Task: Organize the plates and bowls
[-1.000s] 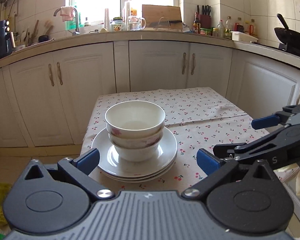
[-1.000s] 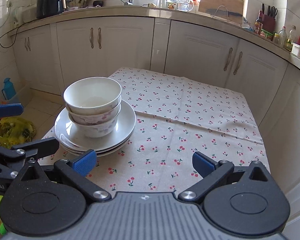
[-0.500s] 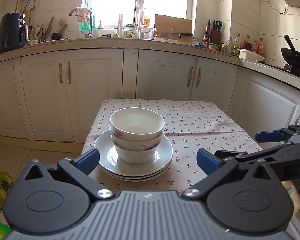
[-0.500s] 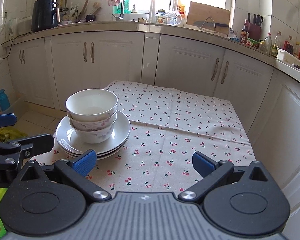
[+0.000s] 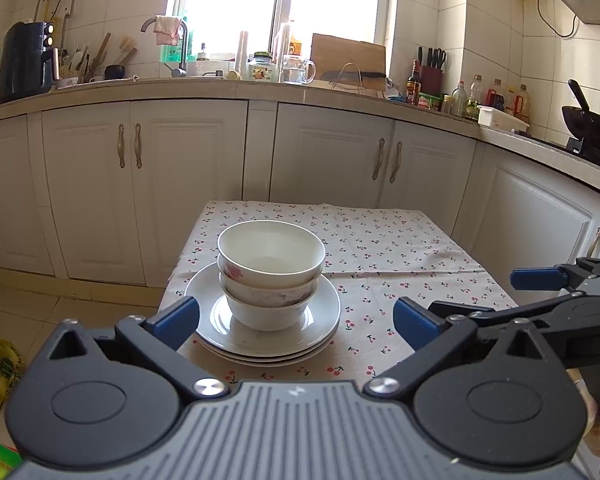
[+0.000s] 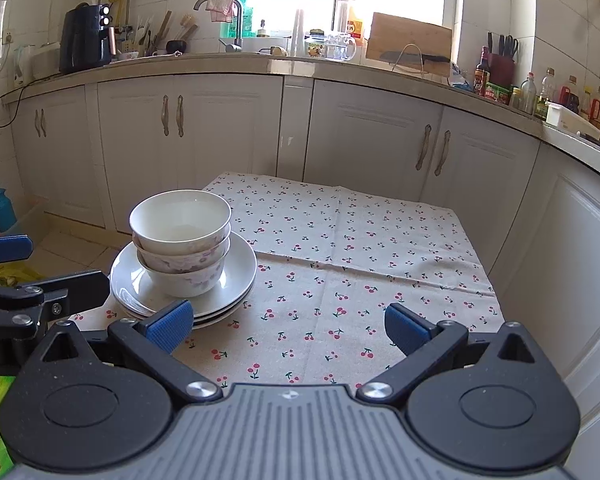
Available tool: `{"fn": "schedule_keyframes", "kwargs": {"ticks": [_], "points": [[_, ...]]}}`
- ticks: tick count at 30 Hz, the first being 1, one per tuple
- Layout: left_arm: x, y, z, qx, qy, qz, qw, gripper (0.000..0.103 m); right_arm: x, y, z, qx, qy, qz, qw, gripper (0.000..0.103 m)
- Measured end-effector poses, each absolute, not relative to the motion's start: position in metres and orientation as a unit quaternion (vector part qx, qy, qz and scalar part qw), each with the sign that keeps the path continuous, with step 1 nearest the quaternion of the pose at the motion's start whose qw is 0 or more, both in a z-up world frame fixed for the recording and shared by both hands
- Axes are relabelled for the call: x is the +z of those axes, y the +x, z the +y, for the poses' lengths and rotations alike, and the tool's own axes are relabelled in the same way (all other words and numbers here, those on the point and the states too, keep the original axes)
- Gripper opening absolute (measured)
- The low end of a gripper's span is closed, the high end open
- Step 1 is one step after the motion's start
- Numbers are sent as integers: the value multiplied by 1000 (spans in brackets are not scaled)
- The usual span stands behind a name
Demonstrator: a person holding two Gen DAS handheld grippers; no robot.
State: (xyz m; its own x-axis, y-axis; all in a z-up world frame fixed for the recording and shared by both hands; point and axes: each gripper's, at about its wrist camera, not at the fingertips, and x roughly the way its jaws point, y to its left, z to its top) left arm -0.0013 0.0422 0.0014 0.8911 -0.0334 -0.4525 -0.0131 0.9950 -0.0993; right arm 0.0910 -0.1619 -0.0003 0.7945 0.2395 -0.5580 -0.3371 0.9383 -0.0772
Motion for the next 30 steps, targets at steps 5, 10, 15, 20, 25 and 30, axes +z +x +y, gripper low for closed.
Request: {"fn": "schedule_keyframes", "kwargs": {"ticks": [5, 10, 15, 20, 25, 30], "points": [[3, -3, 41, -8, -52, 231, 972, 102, 2, 88, -163, 149, -87, 278, 945, 103], [4, -4, 42, -12, -57, 230, 971, 102, 5, 84, -162, 145, -86, 273, 947, 103], [5, -4, 43, -13, -59, 229, 972, 102, 7, 82, -162, 144, -86, 268, 949, 103], [5, -3, 44, -14, -61, 229, 971, 102, 7, 83, -163, 143, -85, 266, 950, 103], [4, -2, 45, -15, -63, 230, 971, 102, 7, 83, -163, 140, -86, 264, 950, 103], [4, -2, 45, -17, -66, 230, 971, 102, 7, 83, -163, 139, -86, 262, 951, 103]]}}
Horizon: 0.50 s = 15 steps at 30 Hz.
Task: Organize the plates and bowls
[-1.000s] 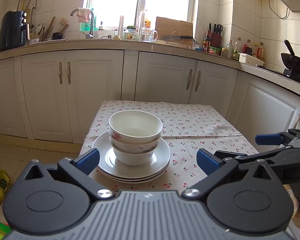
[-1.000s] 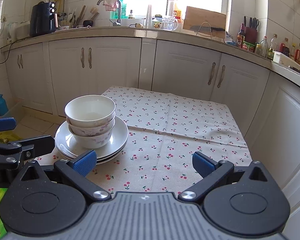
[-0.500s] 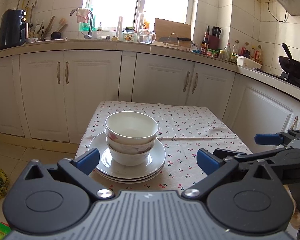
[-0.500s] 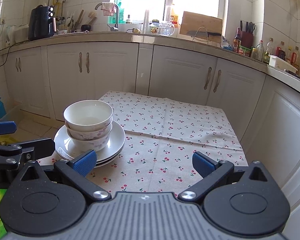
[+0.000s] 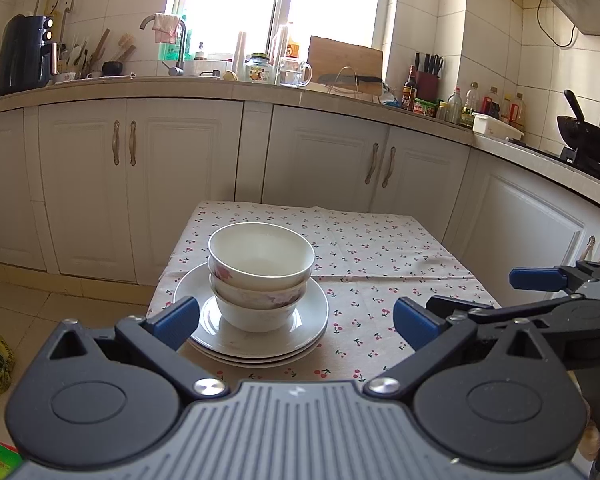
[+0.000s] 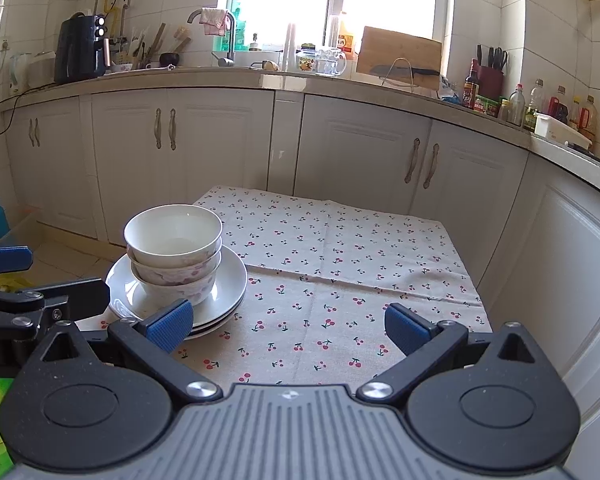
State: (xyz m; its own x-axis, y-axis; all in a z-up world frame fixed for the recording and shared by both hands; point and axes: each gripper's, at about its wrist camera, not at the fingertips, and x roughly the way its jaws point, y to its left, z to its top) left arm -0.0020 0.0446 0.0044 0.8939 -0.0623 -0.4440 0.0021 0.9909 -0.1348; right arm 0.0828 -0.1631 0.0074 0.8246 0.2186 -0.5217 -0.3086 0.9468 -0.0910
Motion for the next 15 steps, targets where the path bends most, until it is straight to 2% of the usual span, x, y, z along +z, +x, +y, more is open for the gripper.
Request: {"fn": "schedule_keyframes", "kwargs": {"ticks": [15], "points": [[4, -1, 45, -18, -71, 231, 970, 102, 9, 82, -162, 131, -90, 257, 953, 103]]}}
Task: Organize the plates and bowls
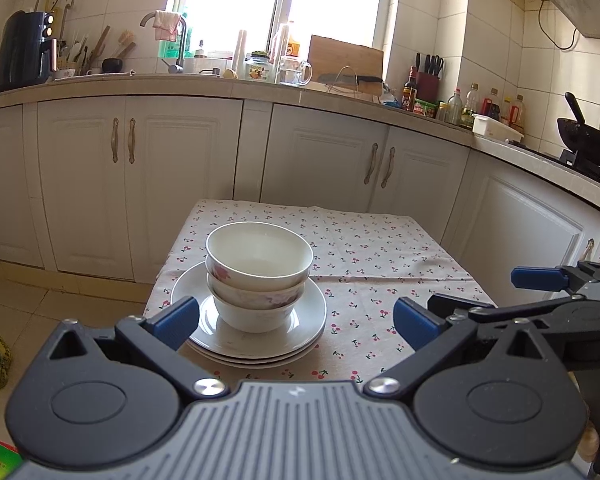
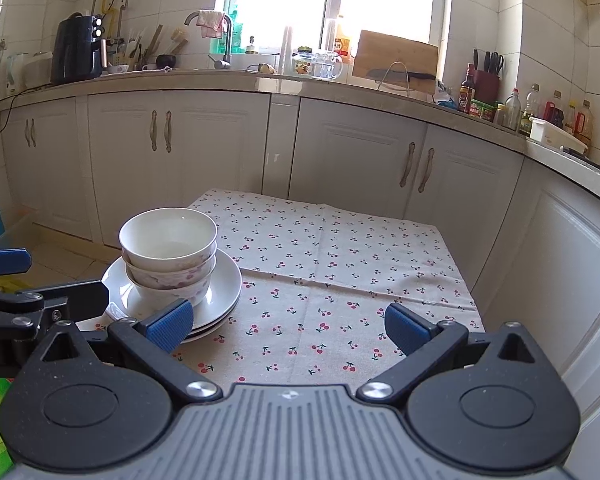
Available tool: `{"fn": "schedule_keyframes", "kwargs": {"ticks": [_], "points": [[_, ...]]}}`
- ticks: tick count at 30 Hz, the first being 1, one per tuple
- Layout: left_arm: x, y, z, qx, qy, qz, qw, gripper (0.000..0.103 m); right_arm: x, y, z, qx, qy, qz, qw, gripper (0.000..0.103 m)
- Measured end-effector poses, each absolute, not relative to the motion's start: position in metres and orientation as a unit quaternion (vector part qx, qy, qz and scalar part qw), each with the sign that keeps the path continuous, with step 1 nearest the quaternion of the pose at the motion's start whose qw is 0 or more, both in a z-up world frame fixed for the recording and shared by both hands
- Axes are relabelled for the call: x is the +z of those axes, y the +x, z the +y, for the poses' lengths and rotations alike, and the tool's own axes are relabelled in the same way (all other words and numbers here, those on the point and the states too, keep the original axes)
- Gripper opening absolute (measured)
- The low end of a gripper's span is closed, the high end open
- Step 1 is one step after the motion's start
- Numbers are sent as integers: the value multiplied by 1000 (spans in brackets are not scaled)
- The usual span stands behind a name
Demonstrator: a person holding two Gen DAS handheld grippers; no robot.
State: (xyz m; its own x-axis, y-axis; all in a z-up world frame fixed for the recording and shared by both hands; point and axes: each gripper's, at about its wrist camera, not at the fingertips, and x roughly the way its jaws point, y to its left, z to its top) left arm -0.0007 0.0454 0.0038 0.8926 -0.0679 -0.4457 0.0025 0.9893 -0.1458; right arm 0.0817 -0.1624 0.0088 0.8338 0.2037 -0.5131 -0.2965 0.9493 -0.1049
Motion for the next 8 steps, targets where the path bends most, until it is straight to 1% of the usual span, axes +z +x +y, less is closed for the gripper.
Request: {"fn": "schedule_keyframes", "kwargs": {"ticks": [8], "points": [[4, 0, 45, -20, -70, 231, 970, 102, 10, 81, -162, 127, -92, 254, 954, 103]]}}
